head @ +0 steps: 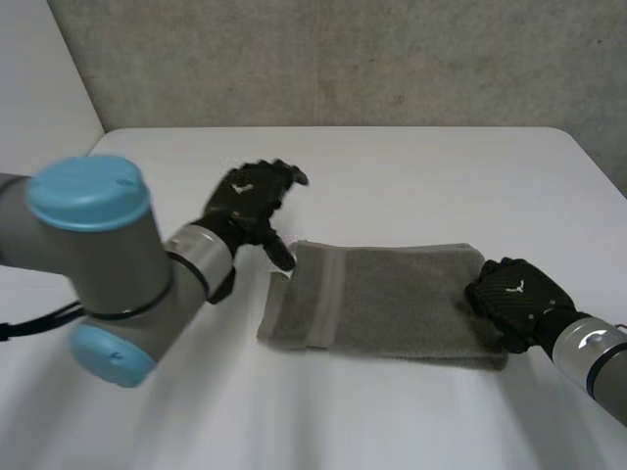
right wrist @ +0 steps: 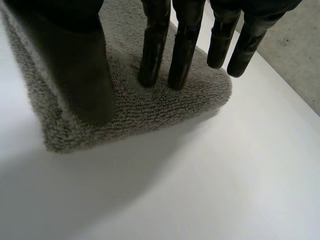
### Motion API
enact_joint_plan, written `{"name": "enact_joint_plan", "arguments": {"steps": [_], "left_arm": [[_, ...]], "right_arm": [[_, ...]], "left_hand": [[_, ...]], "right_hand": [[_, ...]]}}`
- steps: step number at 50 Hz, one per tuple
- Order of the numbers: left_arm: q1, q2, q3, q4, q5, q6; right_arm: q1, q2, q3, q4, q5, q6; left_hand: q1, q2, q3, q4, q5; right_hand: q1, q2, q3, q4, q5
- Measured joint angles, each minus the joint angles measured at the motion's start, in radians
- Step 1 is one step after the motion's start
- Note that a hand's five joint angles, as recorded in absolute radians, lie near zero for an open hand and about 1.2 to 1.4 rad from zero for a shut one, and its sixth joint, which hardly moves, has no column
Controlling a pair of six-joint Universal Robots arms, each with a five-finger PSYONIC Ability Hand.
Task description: Fold the towel.
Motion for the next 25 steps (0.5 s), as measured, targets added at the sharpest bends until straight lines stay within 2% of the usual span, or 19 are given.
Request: {"name": "enact_joint_plan", "arguments": {"steps": [10,25], "left_arm": [[0.028,0.118,-0.080,0.000,0.009,-0.001],[0.026,0.114,-0.120,0.002,0.012,-0.026]], "right_arm": [[-0.004,-0.047,0.073,-0.015,0.009,0.005],[-0.004,-0.056,0.116,-0.066,0.010,0.006]], "left_hand": [[0.000,0.000,0.000,0.000,0.000],[0.000,0.000,0.000,0.000,0.000]], "right_hand": [[-0.061,-0.027,0.000,0.000,-0.057],[-0.099,-0.080,0.000,0.000,-0.100]]}}
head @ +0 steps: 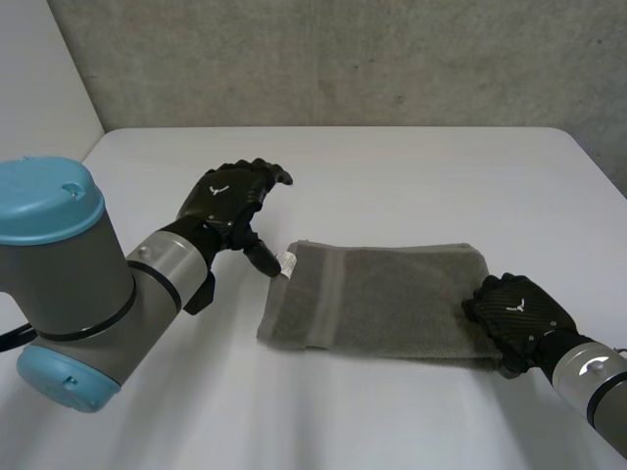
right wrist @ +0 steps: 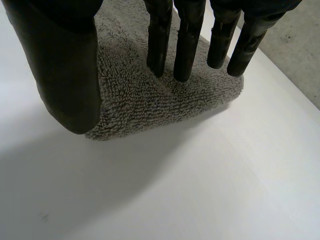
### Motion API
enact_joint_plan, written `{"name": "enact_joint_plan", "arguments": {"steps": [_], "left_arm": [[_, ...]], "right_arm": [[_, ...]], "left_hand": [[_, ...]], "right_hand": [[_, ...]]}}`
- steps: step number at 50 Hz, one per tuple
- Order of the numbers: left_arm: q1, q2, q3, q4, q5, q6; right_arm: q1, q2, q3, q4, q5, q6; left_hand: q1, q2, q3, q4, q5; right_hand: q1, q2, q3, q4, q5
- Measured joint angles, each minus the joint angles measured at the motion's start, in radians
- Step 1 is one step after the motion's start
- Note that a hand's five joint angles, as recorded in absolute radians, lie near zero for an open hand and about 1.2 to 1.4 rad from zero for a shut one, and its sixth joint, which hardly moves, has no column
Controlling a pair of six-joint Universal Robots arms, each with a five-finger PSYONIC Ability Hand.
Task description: Fold the towel.
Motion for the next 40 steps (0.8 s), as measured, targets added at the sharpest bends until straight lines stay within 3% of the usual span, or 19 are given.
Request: {"name": "enact_joint_plan", "arguments": {"steps": [3,10,13,26,33,40], "left_arm": [[0.002,-0.002,0.000,0.001,0.000,-0.006],[0.005,-0.003,0.001,0.002,0.001,-0.011],[0.007,-0.003,0.000,0.002,0.001,-0.011],[0.041,0.033,-0.008,0.000,-0.001,-0.016],[0.063,0.066,-0.008,0.000,0.000,-0.039],[0.082,0.101,-0.008,0.000,-0.001,-0.072]], "right_arm": [[-0.001,0.001,0.003,-0.013,0.000,0.000],[-0.005,0.034,-0.003,-0.049,0.001,-0.001],[-0.007,0.042,-0.013,-0.050,0.001,-0.001],[0.005,-0.111,-0.183,0.087,-0.034,-0.020],[0.206,-0.136,-0.323,0.117,-0.042,-0.082],[0.509,0.015,-0.455,0.108,0.029,-0.257]], "left_hand": [[0.000,0.000,0.000,0.000,0.000],[0.000,0.000,0.000,0.000,0.000],[0.000,0.000,0.000,0.000,0.000],[0.000,0.000,0.000,0.000,0.000],[0.000,0.000,0.000,0.000,0.000],[0.000,0.000,0.000,0.000,0.000]], "right_hand": [[0.028,0.011,0.000,0.000,0.040],[0.542,0.591,0.000,0.000,0.602],[0.645,0.714,0.000,0.000,0.754],[0.672,0.714,0.000,0.000,0.761],[0.680,0.716,0.000,0.000,0.761],[0.686,0.716,0.000,0.000,0.761]]}}
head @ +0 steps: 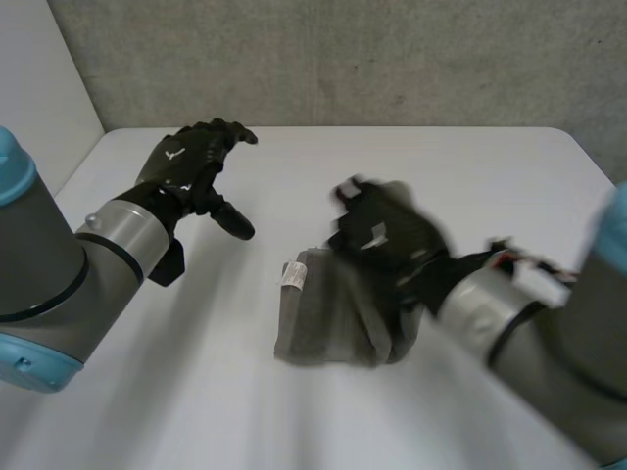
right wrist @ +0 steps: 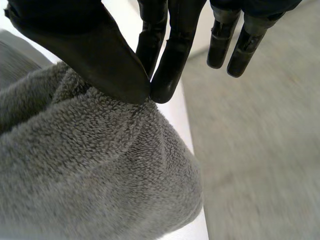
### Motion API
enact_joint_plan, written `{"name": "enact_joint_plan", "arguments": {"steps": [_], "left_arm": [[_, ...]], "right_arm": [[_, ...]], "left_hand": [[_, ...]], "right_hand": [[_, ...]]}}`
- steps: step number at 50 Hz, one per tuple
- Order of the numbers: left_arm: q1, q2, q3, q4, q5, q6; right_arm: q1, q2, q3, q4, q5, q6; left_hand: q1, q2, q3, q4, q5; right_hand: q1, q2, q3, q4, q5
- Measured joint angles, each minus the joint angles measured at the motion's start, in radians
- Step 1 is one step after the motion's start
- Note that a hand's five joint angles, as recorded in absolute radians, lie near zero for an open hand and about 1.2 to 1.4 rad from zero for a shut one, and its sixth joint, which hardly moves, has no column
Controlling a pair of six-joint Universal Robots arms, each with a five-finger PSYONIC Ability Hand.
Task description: Fold the towel.
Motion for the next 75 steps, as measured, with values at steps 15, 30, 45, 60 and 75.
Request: {"name": "enact_joint_plan", "arguments": {"steps": [15,30,45,60,75], "left_arm": [[0.041,0.022,-0.037,0.007,-0.007,-0.022],[0.042,0.007,0.008,0.017,-0.013,-0.068],[-0.073,-0.150,0.079,0.009,-0.020,-0.165],[-0.248,-0.372,0.170,-0.072,-0.206,-0.141],[-0.226,-0.401,0.129,-0.110,-0.263,-0.035]], "right_arm": [[0.266,0.347,-0.100,-0.140,0.175,-0.169],[0.051,0.047,0.078,-0.116,0.186,0.369],[-0.221,0.046,0.063,0.078,0.047,0.737],[-0.239,0.246,-0.010,0.036,0.057,0.950],[-0.115,0.340,-0.067,-0.026,0.096,0.996]], "left_hand": [[0.000,0.000,0.000,0.000,0.000],[0.000,0.000,0.000,0.000,0.000],[0.000,0.000,0.000,0.000,0.000],[0.000,0.000,0.000,0.000,0.001],[0.000,0.000,0.000,0.000,0.000]], "right_hand": [[-0.414,-0.423,0.000,0.000,-0.424],[-1.034,-1.068,0.000,0.000,-1.089],[-1.034,-1.068,0.000,0.000,-1.089],[-1.034,-1.068,0.000,0.000,-1.089],[-1.034,-1.068,0.000,0.000,-1.089]]}}
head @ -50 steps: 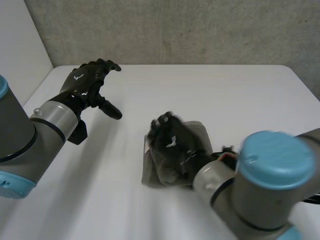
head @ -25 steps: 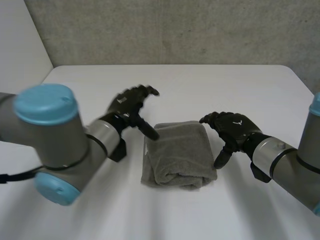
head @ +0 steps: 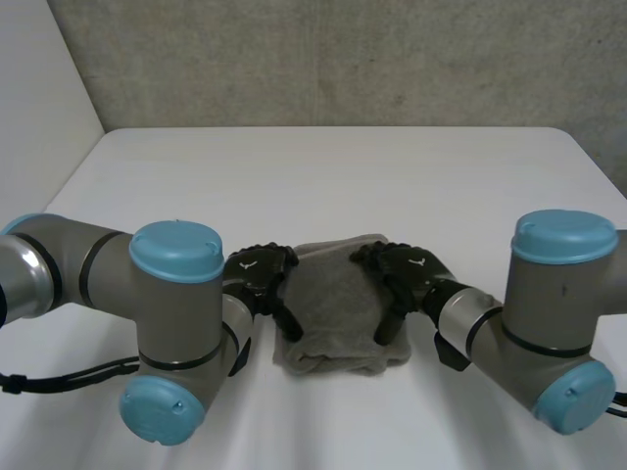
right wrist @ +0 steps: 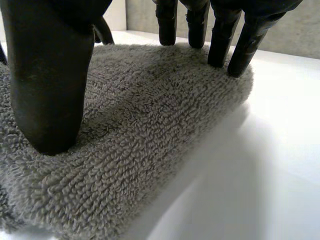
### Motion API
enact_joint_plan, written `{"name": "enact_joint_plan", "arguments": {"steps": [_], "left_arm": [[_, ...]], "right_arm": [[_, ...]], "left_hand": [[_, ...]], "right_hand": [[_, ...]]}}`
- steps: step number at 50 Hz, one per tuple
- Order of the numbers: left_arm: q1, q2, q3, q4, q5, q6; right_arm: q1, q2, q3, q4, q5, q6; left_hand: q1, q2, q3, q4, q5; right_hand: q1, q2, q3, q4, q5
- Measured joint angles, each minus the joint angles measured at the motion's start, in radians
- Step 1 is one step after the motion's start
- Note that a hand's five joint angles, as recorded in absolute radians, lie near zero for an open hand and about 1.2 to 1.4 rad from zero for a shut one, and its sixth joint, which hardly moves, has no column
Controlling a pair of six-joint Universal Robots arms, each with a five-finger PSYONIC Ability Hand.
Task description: Fold the towel.
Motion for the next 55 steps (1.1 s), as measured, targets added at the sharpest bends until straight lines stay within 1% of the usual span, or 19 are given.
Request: {"name": "enact_joint_plan", "arguments": {"steps": [9,15,20,26,29,32,35,43,48,55], "left_arm": [[0.032,-0.011,-0.001,0.001,-0.009,0.019],[0.037,-0.009,0.001,-0.001,-0.009,0.030],[0.035,0.026,0.000,-0.002,-0.008,0.033],[0.043,0.131,0.002,0.000,-0.001,0.030],[0.051,0.167,0.005,0.001,0.001,0.027],[0.066,0.203,0.016,0.004,0.003,0.025],[0.085,0.222,0.037,0.005,0.003,0.026],[0.107,0.204,0.126,-0.024,-0.004,0.026],[0.113,0.187,0.150,-0.050,-0.007,0.024],[0.132,0.189,0.142,-0.060,-0.006,0.024]], "right_arm": [[0.046,0.051,-0.036,0.002,0.043,-0.008],[0.047,0.039,-0.036,0.005,0.047,-0.012],[0.039,-0.045,-0.022,0.004,0.045,-0.014],[0.002,-0.187,-0.001,0.003,0.051,-0.013],[-0.018,-0.235,0.005,0.003,0.060,-0.012],[-0.042,-0.273,0.008,0.002,0.084,-0.012],[-0.063,-0.290,0.006,0.001,0.126,-0.013],[-0.085,-0.267,-0.016,0.001,0.248,-0.050],[-0.089,-0.254,-0.025,0.000,0.275,-0.089],[-0.092,-0.253,-0.023,-0.010,0.279,-0.108]], "left_hand": [[0.000,0.000,0.000,0.000,0.000],[0.000,0.000,0.000,0.000,0.000],[0.000,0.000,0.000,0.000,0.000],[0.000,-0.002,0.000,0.000,-0.003],[0.000,-0.002,0.000,0.000,-0.003],[0.000,-0.002,0.000,0.000,-0.003],[0.000,-0.002,0.000,0.000,-0.003],[0.000,-0.002,0.000,0.000,-0.003],[0.000,-0.002,0.000,0.000,-0.003],[0.000,-0.002,0.000,0.000,-0.003]], "right_hand": [[0.000,0.000,-0.001,0.000,0.000],[0.000,0.000,-0.002,0.000,0.000],[0.000,0.000,-0.002,0.000,0.000],[0.000,0.000,-0.002,0.000,0.000],[0.000,0.000,-0.002,0.000,0.000],[0.000,0.000,-0.002,0.000,0.000],[0.000,0.000,-0.002,0.000,0.000],[0.000,0.000,-0.002,0.000,0.000],[0.000,0.000,-0.002,0.000,0.000],[0.000,0.000,-0.002,0.000,0.000]]}}
